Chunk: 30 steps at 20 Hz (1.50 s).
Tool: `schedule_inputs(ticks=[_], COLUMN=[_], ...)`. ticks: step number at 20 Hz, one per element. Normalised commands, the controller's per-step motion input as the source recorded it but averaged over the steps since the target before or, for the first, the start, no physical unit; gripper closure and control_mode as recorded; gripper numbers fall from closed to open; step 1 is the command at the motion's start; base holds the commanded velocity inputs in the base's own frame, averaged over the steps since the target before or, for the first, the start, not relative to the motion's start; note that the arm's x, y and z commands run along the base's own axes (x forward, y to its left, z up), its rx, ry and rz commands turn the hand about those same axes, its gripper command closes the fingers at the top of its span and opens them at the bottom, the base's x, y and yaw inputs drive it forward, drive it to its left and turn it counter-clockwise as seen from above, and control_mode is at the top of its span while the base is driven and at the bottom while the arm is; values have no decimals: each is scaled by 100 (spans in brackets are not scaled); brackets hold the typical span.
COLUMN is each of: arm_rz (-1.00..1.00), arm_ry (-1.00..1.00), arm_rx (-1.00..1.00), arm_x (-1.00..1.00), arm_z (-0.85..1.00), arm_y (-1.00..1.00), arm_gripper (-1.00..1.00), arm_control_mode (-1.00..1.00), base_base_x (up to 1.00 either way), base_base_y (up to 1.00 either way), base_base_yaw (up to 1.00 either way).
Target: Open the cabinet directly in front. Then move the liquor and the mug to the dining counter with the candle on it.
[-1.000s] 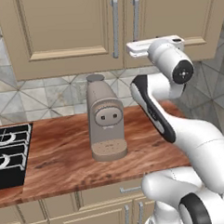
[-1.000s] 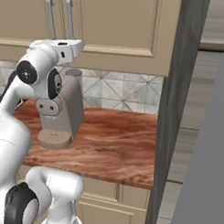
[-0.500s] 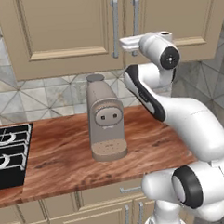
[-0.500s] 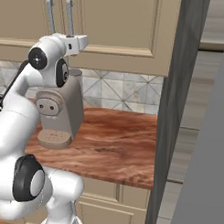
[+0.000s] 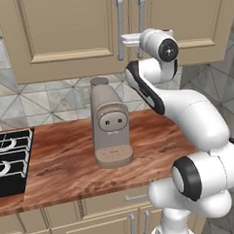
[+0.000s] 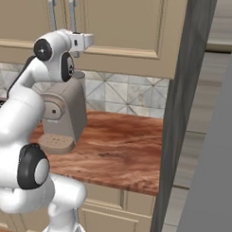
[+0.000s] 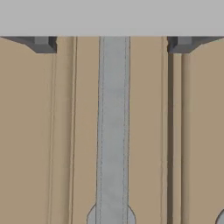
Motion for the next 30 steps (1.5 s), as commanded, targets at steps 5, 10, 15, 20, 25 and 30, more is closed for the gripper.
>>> schedule_inputs(ticks=[5, 10, 15, 20, 25, 30], arm_rz=[-1, 0, 0, -1, -7, -14], arm_ry=[1, 0, -9, -18, -9, 0], arm_rx=[0, 0, 0, -1, 0, 0], arm_x=[45, 0, -30, -97, -100, -100], arm_z=[-5, 0, 13, 47, 50, 50], arm_y=[0, 0, -5, -35, -56, -64], arm_gripper=[100, 100, 100, 100, 100, 100], arm_control_mode=[-100, -100, -100, -100, -100, -100], base_base_x=[0, 0, 0, 0, 0, 0], base_base_y=[0, 0, 0, 0, 0, 0], base_base_yaw=[0, 0, 0, 0, 0, 0])
